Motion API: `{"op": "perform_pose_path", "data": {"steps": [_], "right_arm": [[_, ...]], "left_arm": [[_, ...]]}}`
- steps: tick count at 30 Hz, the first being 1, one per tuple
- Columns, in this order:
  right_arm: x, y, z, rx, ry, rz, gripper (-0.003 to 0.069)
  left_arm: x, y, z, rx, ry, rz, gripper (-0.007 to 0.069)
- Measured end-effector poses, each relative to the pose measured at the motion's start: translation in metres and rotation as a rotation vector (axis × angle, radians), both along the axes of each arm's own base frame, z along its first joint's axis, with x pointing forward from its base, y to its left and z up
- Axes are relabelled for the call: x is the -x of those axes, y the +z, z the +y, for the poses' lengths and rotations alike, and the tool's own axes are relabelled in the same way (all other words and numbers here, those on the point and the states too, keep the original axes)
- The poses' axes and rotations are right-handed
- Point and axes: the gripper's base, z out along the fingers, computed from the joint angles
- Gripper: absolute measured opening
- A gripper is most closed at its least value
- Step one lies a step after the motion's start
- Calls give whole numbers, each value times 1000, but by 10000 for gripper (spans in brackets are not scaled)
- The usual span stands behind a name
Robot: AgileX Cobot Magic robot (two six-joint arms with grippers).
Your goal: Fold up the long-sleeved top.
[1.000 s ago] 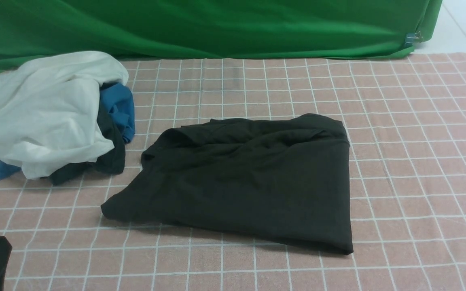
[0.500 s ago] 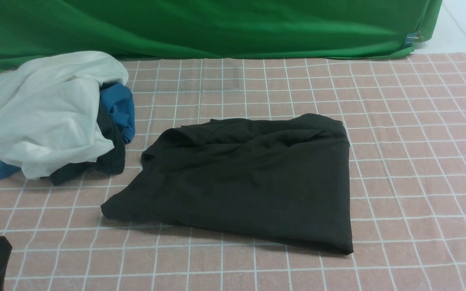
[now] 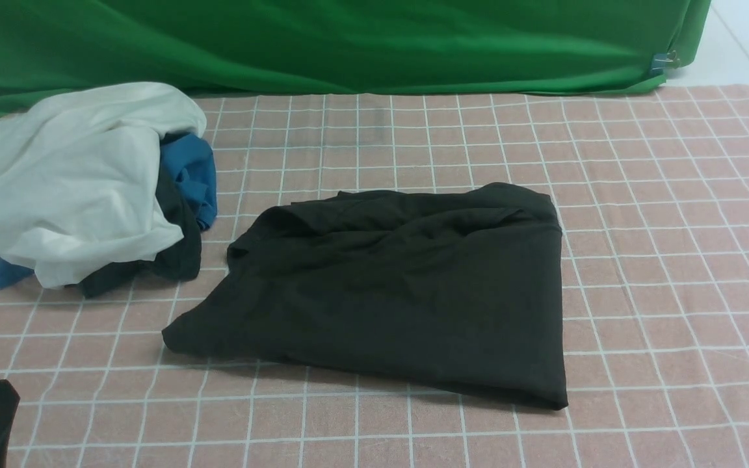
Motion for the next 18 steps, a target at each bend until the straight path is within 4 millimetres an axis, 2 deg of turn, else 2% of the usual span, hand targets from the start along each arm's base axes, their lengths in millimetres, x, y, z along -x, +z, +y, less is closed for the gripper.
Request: {"op": "perform_pose_path", "data": {"steps": [12, 18], "right_arm": [[0, 0, 0, 0, -2, 0, 239], [0, 0, -6, 0, -110, -1, 239]], "left_arm": [[0, 0, 0, 0, 1, 0, 18], [0, 0, 0, 0, 1, -1, 18]]}}
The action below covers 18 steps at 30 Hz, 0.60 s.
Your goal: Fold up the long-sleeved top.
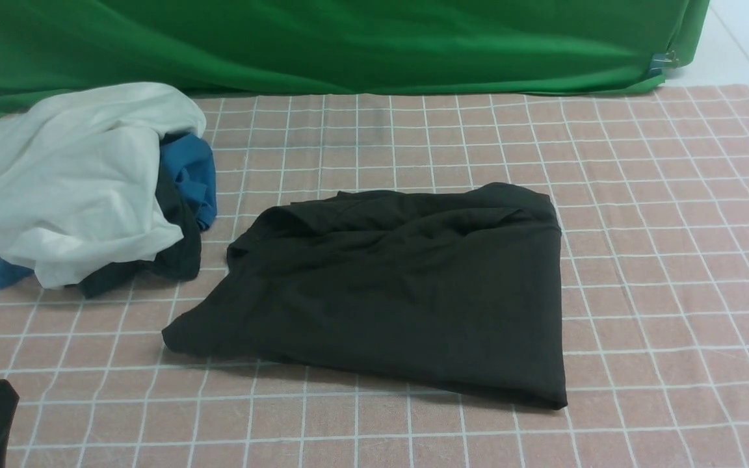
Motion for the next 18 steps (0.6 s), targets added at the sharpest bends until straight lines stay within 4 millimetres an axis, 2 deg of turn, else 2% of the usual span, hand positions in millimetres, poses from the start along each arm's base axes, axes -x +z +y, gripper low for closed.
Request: {"op": "perform_pose_path", "data": {"steps": [18], "right_arm": [[0, 0, -2, -1, -40, -1, 239]], "left_arm": [[0, 0, 0, 0, 0, 0, 18]]}}
